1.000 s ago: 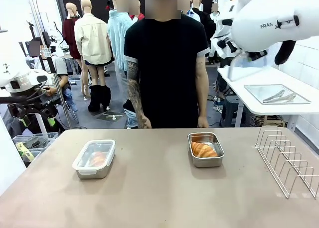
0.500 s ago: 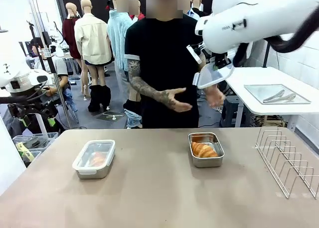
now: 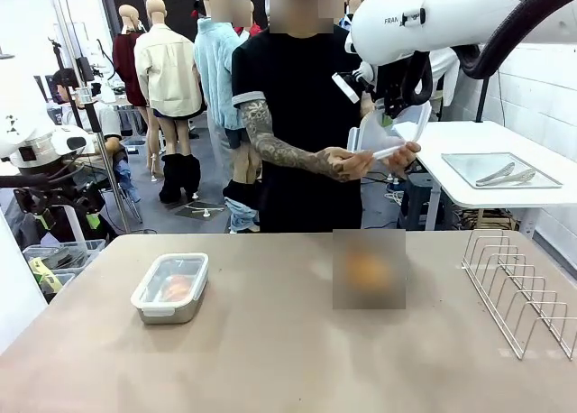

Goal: Place the bread in airtight containers.
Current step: Release when the human grabs the Airtight Container lid.

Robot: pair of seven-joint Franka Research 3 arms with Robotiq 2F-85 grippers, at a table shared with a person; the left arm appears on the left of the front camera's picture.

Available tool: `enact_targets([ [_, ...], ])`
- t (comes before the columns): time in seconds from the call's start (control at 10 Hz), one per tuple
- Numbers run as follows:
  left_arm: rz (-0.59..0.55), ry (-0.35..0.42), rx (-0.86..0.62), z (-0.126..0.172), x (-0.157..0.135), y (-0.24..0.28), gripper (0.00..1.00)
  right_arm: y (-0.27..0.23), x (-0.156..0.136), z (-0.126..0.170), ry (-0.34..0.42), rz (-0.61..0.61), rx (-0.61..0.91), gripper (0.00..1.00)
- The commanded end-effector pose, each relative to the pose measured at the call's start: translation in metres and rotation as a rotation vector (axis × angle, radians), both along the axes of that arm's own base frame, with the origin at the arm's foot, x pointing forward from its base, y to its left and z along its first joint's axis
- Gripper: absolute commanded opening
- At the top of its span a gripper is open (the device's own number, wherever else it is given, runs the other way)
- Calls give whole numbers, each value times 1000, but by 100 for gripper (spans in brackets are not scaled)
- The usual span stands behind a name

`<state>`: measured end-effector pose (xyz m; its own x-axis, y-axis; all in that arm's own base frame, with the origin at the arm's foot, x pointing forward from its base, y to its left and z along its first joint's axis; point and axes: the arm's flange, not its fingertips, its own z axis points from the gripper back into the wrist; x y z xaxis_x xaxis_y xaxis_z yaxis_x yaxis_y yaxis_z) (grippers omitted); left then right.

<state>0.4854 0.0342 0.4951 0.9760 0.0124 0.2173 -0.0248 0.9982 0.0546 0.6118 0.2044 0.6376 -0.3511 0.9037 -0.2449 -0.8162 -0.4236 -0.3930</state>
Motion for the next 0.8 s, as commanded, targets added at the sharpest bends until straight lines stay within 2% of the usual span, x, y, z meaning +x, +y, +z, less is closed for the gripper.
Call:
enact_targets([
  [0.0, -4, -2, 0, 1, -1, 1, 100, 3, 6, 2, -3, -4, -6, 0],
  [0.4, -4, -2, 0, 1, -1, 1, 100, 0, -4, 6, -9, -16, -7, 0],
  [0.5, -4, -2, 0, 1, -1, 1, 100, -4, -15, 8, -7, -40, -12, 5],
  [0.7, -4, -2, 0, 1, -1, 1, 100, -18, -43, 14, -38, -68, -5, 43],
])
